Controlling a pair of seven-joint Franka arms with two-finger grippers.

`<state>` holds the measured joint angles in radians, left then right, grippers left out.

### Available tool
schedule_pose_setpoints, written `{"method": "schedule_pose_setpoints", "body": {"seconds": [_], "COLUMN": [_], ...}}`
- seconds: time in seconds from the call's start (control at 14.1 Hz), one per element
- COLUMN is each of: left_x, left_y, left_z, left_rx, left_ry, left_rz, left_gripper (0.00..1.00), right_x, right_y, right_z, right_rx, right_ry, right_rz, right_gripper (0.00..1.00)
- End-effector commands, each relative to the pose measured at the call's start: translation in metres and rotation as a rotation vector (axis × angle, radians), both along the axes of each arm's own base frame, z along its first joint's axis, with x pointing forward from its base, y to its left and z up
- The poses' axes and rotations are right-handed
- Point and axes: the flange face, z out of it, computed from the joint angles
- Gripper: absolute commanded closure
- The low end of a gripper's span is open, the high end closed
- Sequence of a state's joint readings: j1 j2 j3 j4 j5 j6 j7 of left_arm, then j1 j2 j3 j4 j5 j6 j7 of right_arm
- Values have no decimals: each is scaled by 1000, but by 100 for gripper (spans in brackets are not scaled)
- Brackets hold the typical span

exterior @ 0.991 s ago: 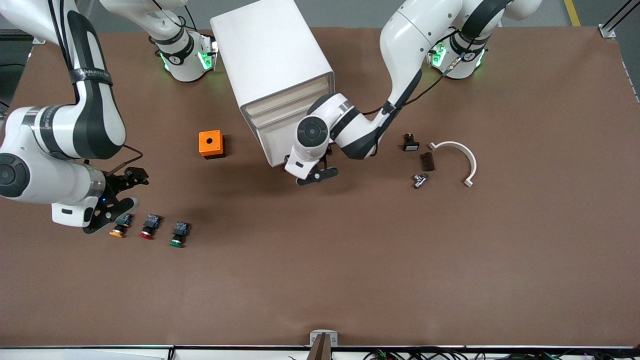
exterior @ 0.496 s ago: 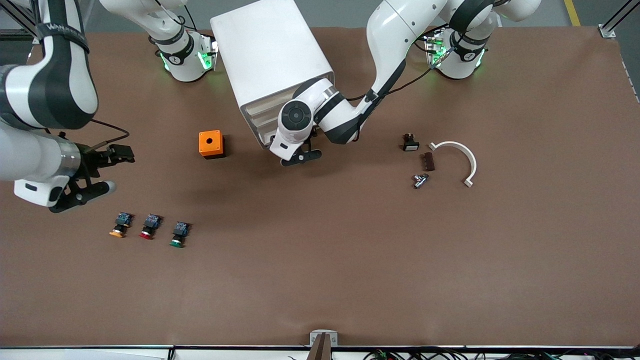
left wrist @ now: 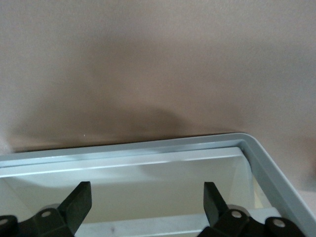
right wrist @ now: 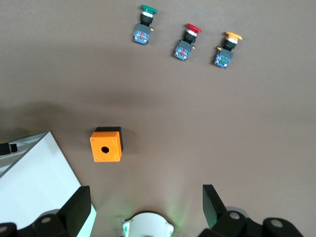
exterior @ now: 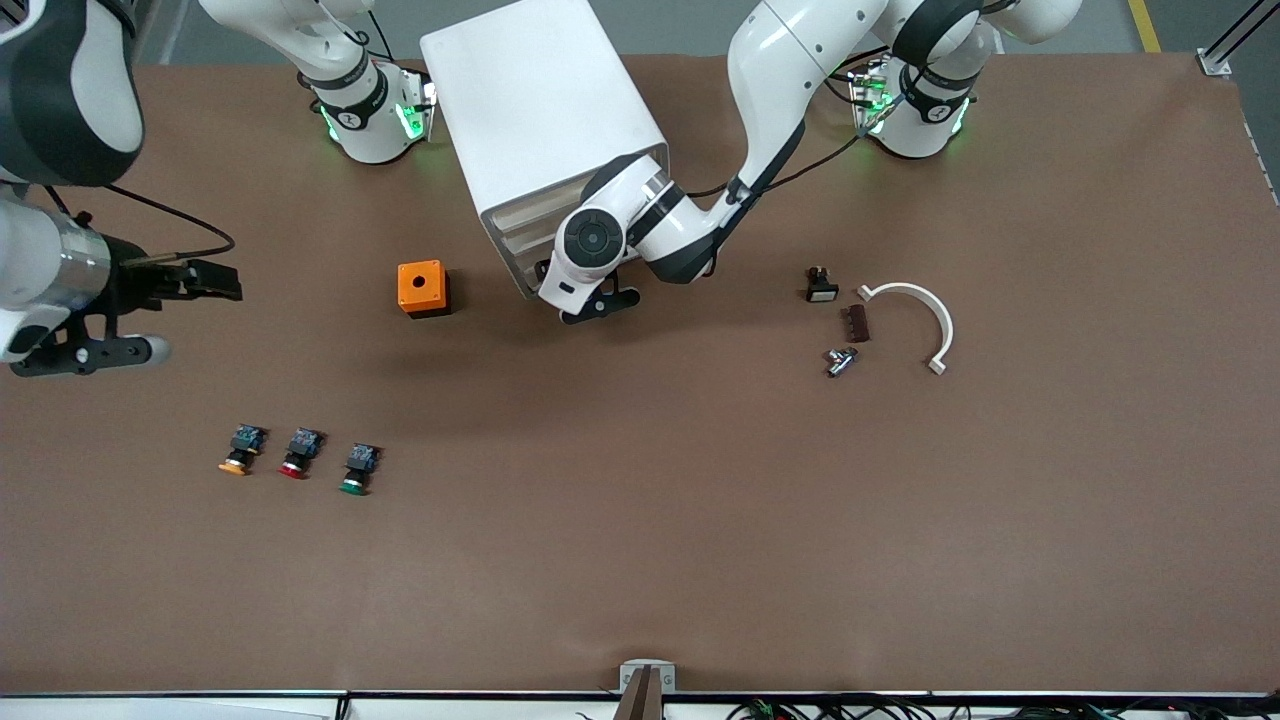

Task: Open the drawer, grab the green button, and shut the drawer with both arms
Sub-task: 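Open the right gripper and withdraw while the left gripper releases the drawer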

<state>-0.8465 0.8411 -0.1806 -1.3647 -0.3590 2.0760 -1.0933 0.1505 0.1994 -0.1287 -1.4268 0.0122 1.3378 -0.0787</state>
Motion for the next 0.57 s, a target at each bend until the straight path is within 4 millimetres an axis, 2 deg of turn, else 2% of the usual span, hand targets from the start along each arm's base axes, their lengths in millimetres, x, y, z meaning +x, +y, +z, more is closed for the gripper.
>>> {"method": "schedule_pose_setpoints", "body": {"seconds": [0.0, 0.14, 0.28, 0.5], "left_x": [-2, 10, 34, 55], "left_y": [-3, 4, 20, 59], "left_z": [8, 21, 50, 121], "left_rx": [-13, -5, 28, 117], "left_ry": [24, -3, -92, -122], "left_rz": [-1, -8, -35, -81], "left_gripper": [0, 0, 0, 0], "right_x": [-1, 1, 1, 0], "right_y": [-7, -23, -37, -39], "right_z": [29, 44, 51, 51], "right_rx": [-11, -17, -18, -22], "right_ry": [-25, -64, -78, -76], "right_rz": [-40, -75, -102, -107], "right_gripper": [0, 0, 0, 0]}}
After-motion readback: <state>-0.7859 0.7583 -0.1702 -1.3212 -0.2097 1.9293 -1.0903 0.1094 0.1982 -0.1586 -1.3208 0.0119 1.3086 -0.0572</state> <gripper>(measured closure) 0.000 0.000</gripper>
